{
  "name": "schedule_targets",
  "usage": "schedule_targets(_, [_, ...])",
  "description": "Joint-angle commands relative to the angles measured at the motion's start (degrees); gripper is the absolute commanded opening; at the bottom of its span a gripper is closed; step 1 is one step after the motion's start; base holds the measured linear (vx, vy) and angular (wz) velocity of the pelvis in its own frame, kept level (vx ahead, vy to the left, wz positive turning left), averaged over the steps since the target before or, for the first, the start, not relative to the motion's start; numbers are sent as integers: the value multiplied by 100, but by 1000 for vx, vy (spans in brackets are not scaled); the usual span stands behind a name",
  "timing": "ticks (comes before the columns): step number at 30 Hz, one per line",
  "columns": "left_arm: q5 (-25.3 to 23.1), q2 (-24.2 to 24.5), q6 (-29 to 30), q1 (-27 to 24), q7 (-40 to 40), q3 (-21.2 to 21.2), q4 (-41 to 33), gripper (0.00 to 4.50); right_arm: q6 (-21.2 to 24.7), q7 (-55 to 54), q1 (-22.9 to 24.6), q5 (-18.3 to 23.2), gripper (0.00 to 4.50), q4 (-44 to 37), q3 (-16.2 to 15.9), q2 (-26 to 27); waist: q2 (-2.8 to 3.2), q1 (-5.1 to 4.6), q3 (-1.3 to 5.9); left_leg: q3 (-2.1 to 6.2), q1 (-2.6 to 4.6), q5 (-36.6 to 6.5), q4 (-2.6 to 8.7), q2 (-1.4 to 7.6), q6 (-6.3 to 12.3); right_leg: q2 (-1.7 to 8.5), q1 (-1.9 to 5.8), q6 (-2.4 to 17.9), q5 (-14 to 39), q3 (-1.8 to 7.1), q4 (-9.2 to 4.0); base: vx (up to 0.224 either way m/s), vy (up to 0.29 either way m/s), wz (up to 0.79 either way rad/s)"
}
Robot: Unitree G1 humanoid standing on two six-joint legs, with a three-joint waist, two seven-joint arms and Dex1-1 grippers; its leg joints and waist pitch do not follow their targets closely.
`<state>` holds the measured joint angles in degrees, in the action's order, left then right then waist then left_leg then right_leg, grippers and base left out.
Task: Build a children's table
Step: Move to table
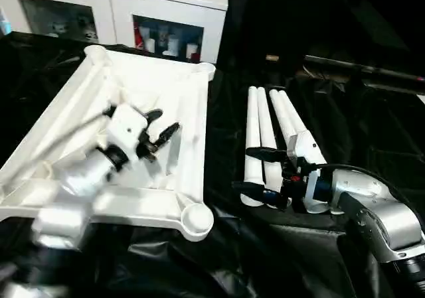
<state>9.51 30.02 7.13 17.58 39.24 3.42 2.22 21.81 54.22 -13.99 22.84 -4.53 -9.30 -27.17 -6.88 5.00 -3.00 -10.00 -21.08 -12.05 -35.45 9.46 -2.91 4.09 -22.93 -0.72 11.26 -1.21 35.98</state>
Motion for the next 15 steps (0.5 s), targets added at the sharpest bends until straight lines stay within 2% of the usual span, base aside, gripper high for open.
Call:
schedule_targets(1, [-51, 249, -277, 314, 495, 82, 282, 243, -37, -102, -86, 27, 450, -35, 232, 12, 265, 10, 339, 147, 108, -973, 523, 314, -134, 322, 171, 923, 675, 190, -362, 0, 0, 0])
schedule_targets(2, [-51, 249, -277, 314, 495, 82, 282, 243, -37, -102, -86, 27, 450, -35, 232, 12, 222, -2, 337, 136, 104, -953, 514, 313, -116, 313, 176, 962, 550, 186, -370, 0, 0, 0])
schedule_targets(3, [-16, 305, -494, 704, 493, -87, 710, 243, -61, -145, -121, 48, 450, -12, 300, 42, 226, 1, 341, 128, 99, -914, 505, 302, -119, 310, 196, 1047, 361, 183, -348, 0, 0, 0])
schedule_targets(4, [22, 323, -506, 803, 544, -126, 791, 243, -76, -150, -128, 44, 450, -11, 311, 43, 290, 14, 341, 119, 127, -943, 501, 302, -144, 315, 186, 1142, 264, 178, -344, 0, 0, 0])
schedule_targets(5, [221, 446, -243, 927, 897, -142, 785, 243, -97, -165, -149, 31, 450, -5, 318, 49, 279, 11, 342, 123, 120, -941, 495, 309, -160, 326, 204, 1197, 222, 176, -318, 0, 0, 0])
schedule_targets(6, [342, 662, 134, 844, 1285, -22, 544, 243, -143, -185, -153, 0, 450, -8, 318, 54, 434, 20, 341, 132, 137, -1015, 510, 303, -246, 327, 201, 1256, 211, 171, -318, 0, 0, 0])
schedule_targets(7, [398, 923, 494, 704, 1662, 140, 287, 243, -172, -235, -157, -29, 450, -8, 313, 76, 462, 28, 327, 154, 110, -996, 528, 306, -302, 353, 238, 1323, 207, 171, -267, 0, 0, 0])
schedule_targets(8, [434, 1237, 780, 442, 2038, 314, -58, 243, -194, -296, -139, -70, 450, -20, 297, 100, 487, 16, 336, 144, 115, -985, 529, 313, -314, 344, 234, 1340, 156, 167, -272, 0, 0, 0])
schedule_targets(9, [422, 1488, 907, 189, 2302, 447, -331, 243, -223, -343, -107, -111, 450, -34, 271, 114, 459, -20, 315, 148, 77, -939, 542, 312, -295, 334, 264, 1387, 107, 172, -263, 0, 0, 0])
schedule_targets(10, [420, 1658, 1005, -74, 2404, 502, -561, 243, -242, -374, -48, -145, 450, -64, 235, 124, 433, -38, 315, 112, 92, -919, 518, 312, -213, 339, 248, 1430, 136, 189, -284, 0, 0, 0])
schedule_targets(11, [420, 1658, 1005, -74, 2404, 502, -561, 243, -242, -374, -48, -145, 450, -64, 235, 124, 450, -41, 312, 100, 92, -926, 509, 311, -176, 342, 242, 1454, 194, 200, -285, 0, 0, 0])
schedule_targets(12, [475, 1818, 1076, -416, 2469, 532, -809, 243, -249, -388, 60, -186, 450, -113, 189, 135, 486, -24, 302, 94, 88, -995, 513, 320, -111, 360, 239, 1454, 434, 215, -320, 0, 0, 0])
schedule_targets(13, [484, 1826, 1076, -453, 2468, 532, -837, 243, -246, -387, 75, -189, 450, -119, 182, 134, 501, 8, 303, 92, 95, -1008, 511, 340, -79, 380, 235, 1466, 542, 224, -327, 0, 0, 0])
schedule_targets(15, [632, 1912, 1157, -757, 2512, 557, -1106, 243, -226, -367, 198, -239, 450, -169, 106, 119, 556, 28, 281, 92, 111, -1228, 540, 354, -122, 358, 203, 1409, 888, 221, -372, 0, 0, 0])
